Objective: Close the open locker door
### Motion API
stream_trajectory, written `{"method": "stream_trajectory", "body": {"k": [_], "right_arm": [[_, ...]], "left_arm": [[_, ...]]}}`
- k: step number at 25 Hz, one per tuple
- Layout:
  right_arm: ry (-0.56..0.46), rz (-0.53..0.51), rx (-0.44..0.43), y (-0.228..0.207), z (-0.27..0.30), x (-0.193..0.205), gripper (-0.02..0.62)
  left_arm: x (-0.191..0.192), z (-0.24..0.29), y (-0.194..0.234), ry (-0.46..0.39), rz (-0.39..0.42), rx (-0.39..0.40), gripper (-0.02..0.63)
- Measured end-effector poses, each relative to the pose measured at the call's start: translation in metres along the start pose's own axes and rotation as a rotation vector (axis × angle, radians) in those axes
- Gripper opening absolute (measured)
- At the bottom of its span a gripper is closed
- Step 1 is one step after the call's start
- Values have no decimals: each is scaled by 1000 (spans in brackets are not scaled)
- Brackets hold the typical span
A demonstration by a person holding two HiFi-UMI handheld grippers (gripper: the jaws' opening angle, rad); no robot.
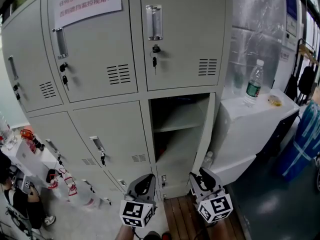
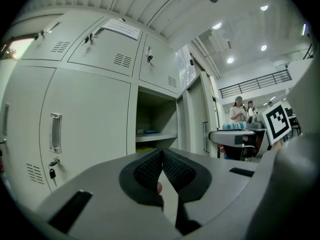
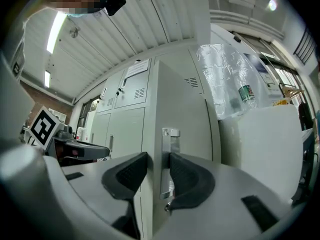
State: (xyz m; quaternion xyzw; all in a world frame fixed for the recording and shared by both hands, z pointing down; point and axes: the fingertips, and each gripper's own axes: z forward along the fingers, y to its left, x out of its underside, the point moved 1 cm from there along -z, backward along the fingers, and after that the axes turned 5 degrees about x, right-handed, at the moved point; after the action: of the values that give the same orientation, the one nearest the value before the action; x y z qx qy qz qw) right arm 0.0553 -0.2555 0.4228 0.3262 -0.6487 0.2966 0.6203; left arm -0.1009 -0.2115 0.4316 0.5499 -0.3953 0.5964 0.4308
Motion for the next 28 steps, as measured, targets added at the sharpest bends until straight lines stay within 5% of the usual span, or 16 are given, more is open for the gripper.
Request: {"method": "stream_trajectory", "body": {"k": [15, 28], "right_arm": [[-3, -1, -79, 27, 37, 2, 141], [17, -1, -102, 49, 75, 4, 129]], "left_arm": [[5, -12, 34, 11, -4, -92, 21], [-1, -4, 73, 2, 2, -96, 21]]}}
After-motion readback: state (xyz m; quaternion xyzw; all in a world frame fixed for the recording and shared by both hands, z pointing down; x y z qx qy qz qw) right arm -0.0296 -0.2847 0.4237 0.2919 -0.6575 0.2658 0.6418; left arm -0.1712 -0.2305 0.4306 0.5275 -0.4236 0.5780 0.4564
